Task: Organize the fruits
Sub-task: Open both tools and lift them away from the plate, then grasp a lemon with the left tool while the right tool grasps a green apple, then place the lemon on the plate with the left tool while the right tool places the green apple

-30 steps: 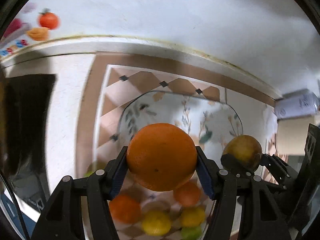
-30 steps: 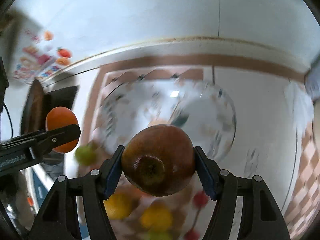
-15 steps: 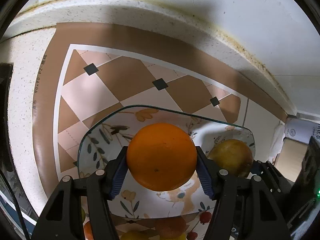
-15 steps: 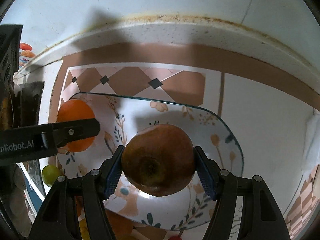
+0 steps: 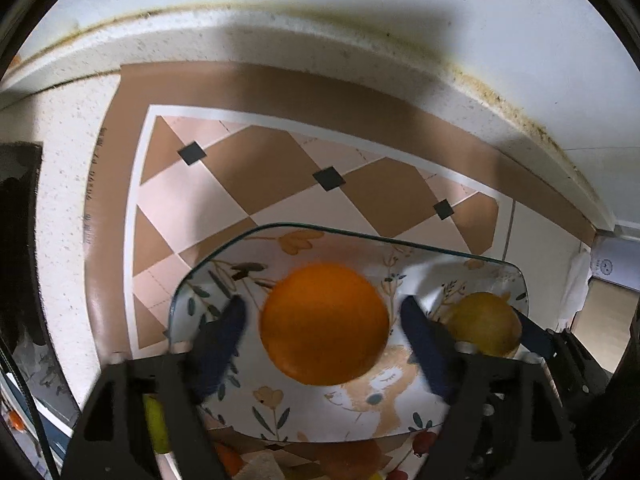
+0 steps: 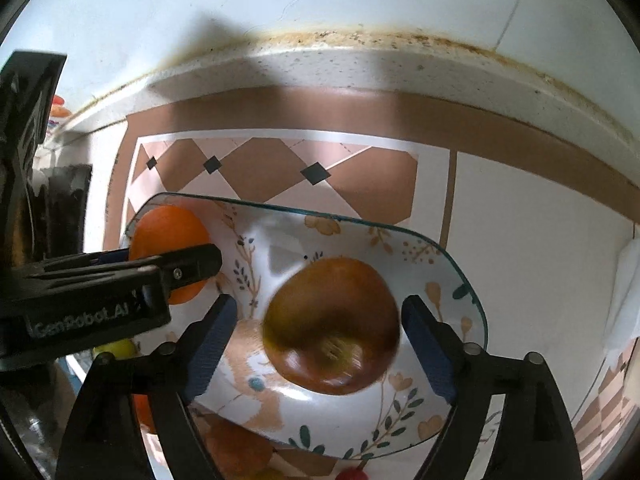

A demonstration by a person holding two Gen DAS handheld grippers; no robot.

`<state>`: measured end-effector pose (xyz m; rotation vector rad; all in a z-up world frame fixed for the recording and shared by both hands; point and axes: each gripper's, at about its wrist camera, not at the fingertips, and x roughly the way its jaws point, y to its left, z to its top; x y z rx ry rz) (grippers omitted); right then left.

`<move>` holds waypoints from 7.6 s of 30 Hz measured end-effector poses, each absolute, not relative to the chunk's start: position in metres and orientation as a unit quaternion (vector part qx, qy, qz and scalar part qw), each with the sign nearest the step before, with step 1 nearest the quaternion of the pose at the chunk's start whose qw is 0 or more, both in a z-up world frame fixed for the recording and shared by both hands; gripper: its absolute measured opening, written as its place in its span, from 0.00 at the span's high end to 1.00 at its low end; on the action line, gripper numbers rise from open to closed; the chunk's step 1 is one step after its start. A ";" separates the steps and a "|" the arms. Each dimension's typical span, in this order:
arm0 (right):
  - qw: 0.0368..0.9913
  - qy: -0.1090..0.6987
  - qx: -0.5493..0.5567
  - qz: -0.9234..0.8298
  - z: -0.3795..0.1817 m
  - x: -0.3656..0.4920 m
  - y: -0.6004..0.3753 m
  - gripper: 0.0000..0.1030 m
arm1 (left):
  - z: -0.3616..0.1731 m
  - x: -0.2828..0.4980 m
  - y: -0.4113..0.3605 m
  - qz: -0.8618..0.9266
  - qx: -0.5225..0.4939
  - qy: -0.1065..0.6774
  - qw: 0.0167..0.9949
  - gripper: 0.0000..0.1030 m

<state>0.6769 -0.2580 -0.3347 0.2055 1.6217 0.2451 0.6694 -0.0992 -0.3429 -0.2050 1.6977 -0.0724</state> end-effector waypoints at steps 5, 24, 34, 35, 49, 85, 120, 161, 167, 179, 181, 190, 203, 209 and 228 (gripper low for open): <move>0.689 0.712 0.100 0.091 -0.317 0.669 -0.268 0.10 | -0.323 0.663 -0.099 -0.029 -0.077 0.738 0.670 0.15; 0.738 0.667 0.099 0.019 -0.233 0.574 -0.291 0.10 | -0.228 0.542 -0.082 -0.009 0.006 0.648 0.762 0.15; 0.791 0.607 0.079 -0.002 -0.172 0.511 -0.278 0.10 | -0.169 0.483 -0.075 -0.012 0.035 0.558 0.829 0.15; 0.797 0.599 0.078 -0.004 -0.164 0.502 -0.276 0.10 | -0.163 0.477 -0.073 -0.014 0.034 0.552 0.833 0.15; 0.852 0.518 0.074 -0.022 -0.077 0.416 -0.267 0.10 | -0.096 0.396 -0.065 -0.040 0.023 0.474 0.879 0.15; 0.706 0.692 0.136 0.062 -0.310 0.369 -0.232 0.42 | -0.281 0.413 -0.094 -0.066 0.051 0.675 0.733 0.04; 0.684 0.713 0.145 0.051 -0.310 0.365 -0.247 0.42 | -0.286 0.393 -0.111 -0.113 0.068 0.666 0.734 0.47; 0.668 0.724 0.165 0.051 -0.312 0.363 -0.251 0.41 | -0.333 0.389 -0.105 -0.150 0.027 0.742 0.653 0.35; 0.673 0.725 0.142 0.048 -0.311 0.361 -0.243 0.42 | -0.330 0.383 -0.111 -0.147 0.039 0.724 0.673 0.43; 0.706 0.693 0.139 0.045 -0.284 0.357 -0.242 0.42 | -0.260 0.375 -0.104 -0.152 0.028 0.661 0.734 0.43; 0.721 0.676 0.148 0.047 -0.264 0.362 -0.247 0.42 | -0.234 0.379 -0.100 -0.158 0.016 0.639 0.752 0.43; 0.771 0.608 0.176 0.068 -0.217 0.456 -0.261 0.42 | -0.193 0.473 -0.098 -0.147 -0.022 0.597 0.788 0.43; 0.733 0.659 0.138 0.096 -0.298 0.580 -0.212 0.42 | -0.290 0.575 -0.059 -0.086 -0.061 0.696 0.710 0.43; 0.722 0.674 0.121 0.104 -0.312 0.592 -0.204 0.42 | -0.306 0.580 -0.058 -0.082 -0.069 0.714 0.692 0.43; 0.713 0.685 0.128 0.080 -0.292 0.582 -0.217 0.12 | -0.291 0.579 -0.058 -0.075 -0.045 0.713 0.696 0.15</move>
